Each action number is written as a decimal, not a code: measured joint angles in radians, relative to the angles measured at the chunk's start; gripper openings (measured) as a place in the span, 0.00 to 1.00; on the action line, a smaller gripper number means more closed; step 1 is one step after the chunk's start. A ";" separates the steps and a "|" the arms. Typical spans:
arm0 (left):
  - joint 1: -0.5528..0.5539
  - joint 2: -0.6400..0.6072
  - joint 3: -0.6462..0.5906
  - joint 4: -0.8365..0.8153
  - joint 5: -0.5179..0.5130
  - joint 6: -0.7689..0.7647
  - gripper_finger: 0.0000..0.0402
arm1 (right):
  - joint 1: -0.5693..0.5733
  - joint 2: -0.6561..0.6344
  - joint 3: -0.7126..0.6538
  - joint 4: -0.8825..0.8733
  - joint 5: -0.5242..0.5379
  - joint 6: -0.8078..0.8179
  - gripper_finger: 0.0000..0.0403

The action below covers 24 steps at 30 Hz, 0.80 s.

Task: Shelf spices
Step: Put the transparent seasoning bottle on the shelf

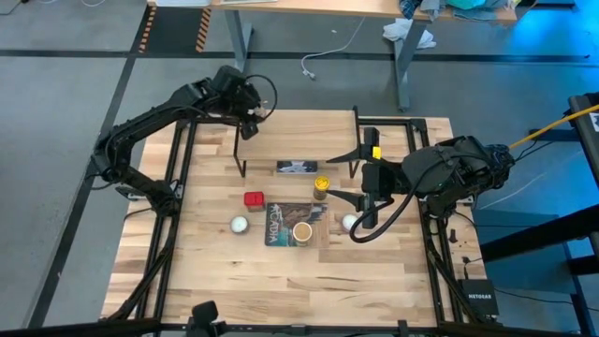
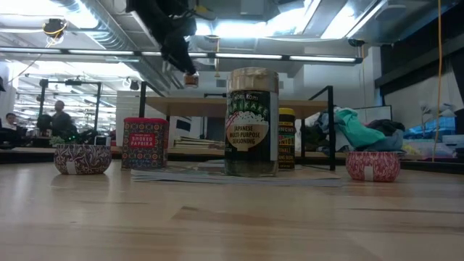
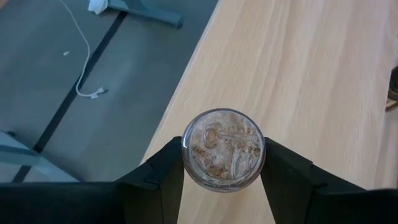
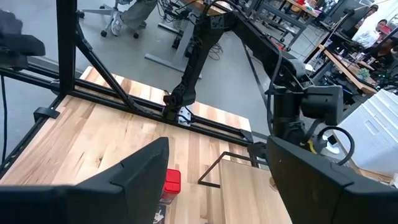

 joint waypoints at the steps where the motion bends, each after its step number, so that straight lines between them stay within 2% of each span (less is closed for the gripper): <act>1: 0.007 0.000 0.000 0.000 0.008 0.010 0.41 | 0.000 0.000 0.000 0.000 0.000 0.000 0.68; 12: 0.077 0.013 0.000 0.008 0.088 0.038 0.41 | 0.000 0.000 0.000 0.000 0.000 0.001 0.68; 24: 0.087 0.141 0.000 0.062 0.068 -0.011 0.41 | 0.000 0.000 0.000 -0.001 0.000 0.003 0.68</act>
